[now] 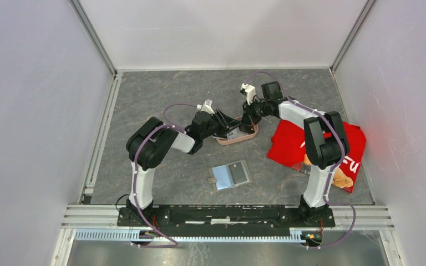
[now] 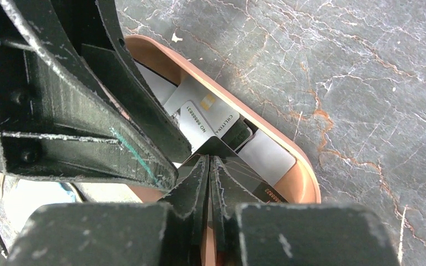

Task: Put the credit cards into the card holder
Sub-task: Pick up the credit card from the storage box.

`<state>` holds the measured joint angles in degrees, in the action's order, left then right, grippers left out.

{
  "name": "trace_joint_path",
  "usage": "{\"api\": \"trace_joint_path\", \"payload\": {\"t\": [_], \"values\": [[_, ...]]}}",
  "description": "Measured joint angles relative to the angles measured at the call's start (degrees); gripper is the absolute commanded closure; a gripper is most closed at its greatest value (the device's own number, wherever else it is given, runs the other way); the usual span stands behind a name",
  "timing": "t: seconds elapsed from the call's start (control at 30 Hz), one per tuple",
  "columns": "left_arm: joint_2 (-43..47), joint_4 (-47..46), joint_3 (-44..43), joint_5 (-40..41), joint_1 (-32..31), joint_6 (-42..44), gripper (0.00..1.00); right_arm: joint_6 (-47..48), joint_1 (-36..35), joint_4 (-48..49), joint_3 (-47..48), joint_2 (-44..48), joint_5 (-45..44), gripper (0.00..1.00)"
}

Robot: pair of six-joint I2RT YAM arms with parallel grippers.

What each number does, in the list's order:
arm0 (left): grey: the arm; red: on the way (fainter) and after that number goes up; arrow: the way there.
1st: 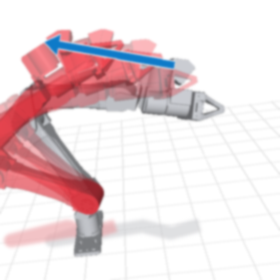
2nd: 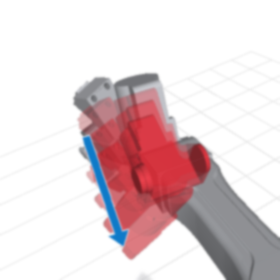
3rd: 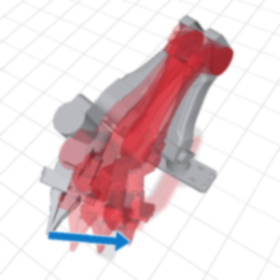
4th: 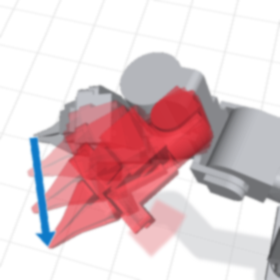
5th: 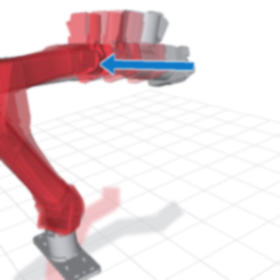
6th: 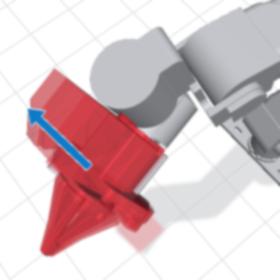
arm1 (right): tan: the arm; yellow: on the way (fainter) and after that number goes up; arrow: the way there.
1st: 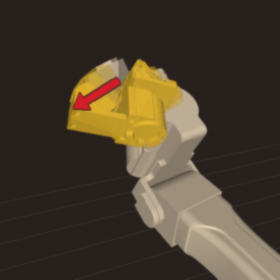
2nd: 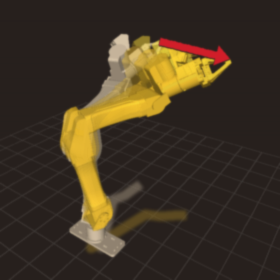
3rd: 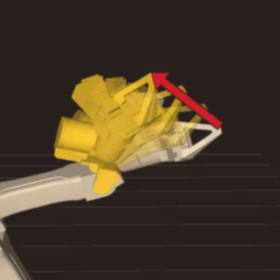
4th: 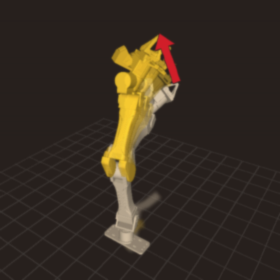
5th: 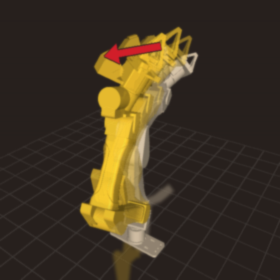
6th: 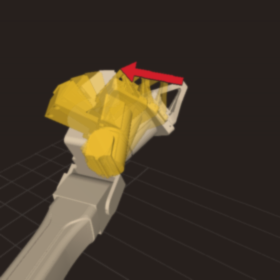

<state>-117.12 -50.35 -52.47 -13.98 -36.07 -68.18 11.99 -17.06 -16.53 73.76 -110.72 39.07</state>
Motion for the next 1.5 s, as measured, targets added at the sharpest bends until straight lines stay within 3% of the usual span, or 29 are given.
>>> {"api": "trace_joint_path", "payload": {"t": [0.37, 0.57, 0.73, 0.97, 1.1, 1.33, 1.5], "values": [[-4.2, -9.6, 1.2, 3.7, -0.4, -6.2, 0.61, -2.2, 1.1, 2.2, -2.6, 1.6, 0.2, 0.83], [-5.2, -10.9, 0.9, 3.5, -1.1, -7.3, 0.61, -2.3, 1.8, 2.6, -3.1, 3.1, 0.9, 0.82], [-5.2, -10.4, -0.3, 3.3, -1.4, -7.3, 0.67, -1.0, 2.6, 2.3, -3.1, 4.4, 1.0, 0.81], [-5.2, -2.2, -3.9, 2.9, -1.7, -4.5, 0.81, 2.4, 3.4, 0.6, -3.1, 5.7, 1.0, 0.80], [-5.2, 3.3, -6.4, 2.8, -1.9, -0.7, 0.98, 4.0, 4.0, -0.6, -3.1, 6.8, 1.0, 0.79], [-3.5, 10.4, -7.2, 2.7, -1.9, 7.6, 0.98, 7.9, 5.2, -2.9, -3.1, 10.5, 1.3, 0.69], [2.8, 17.0, -9.5, 3.1, -1.9, 15.2, 0.98, 11.3, 5.6, -3.9, -3.2, 15.4, 2.6, 0.63]]}}
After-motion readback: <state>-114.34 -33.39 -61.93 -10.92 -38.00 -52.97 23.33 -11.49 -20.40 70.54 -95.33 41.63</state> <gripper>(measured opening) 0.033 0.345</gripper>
